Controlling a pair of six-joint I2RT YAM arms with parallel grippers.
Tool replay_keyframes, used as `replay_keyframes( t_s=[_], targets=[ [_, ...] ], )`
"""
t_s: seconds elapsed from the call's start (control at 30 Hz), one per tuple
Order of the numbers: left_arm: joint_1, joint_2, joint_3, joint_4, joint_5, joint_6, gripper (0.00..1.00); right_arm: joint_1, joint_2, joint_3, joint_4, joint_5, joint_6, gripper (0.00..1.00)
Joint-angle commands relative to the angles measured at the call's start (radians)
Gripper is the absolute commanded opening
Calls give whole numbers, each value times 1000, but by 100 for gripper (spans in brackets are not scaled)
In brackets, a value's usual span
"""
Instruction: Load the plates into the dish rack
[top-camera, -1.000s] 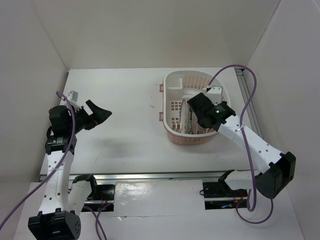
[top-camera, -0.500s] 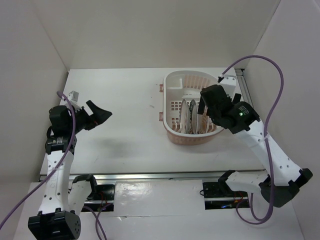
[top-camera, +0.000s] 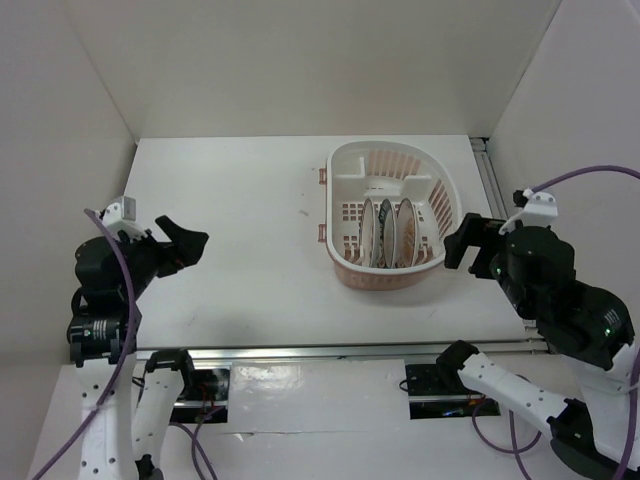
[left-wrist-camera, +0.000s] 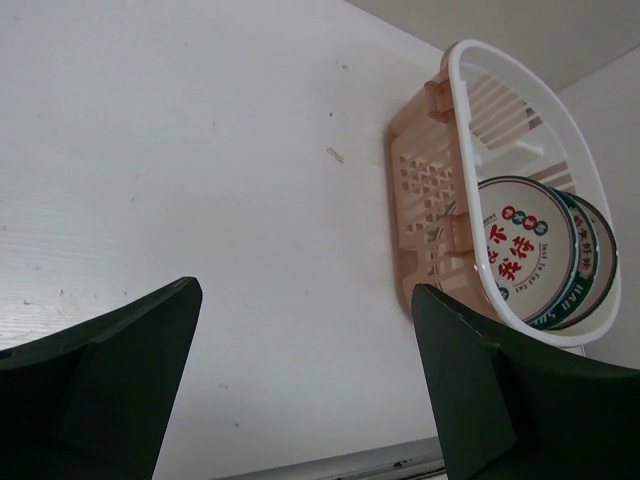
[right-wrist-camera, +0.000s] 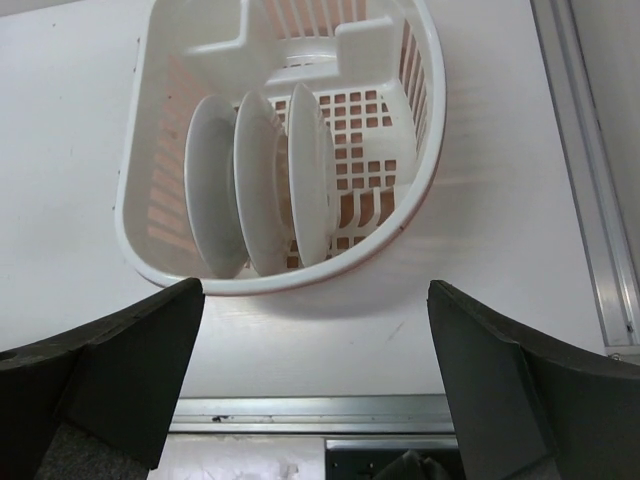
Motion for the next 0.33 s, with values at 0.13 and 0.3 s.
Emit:
replay_keyframes(
  t_s=[0.13,0.3],
  targets=[
    [-9,-59,103,-120,-24,33,100,-50,-37,68,-75,-95,-40,100],
    [-9,-59,103,-134,-34,42,100,-75,-46,77,-75,-104,-49,100]
  ],
)
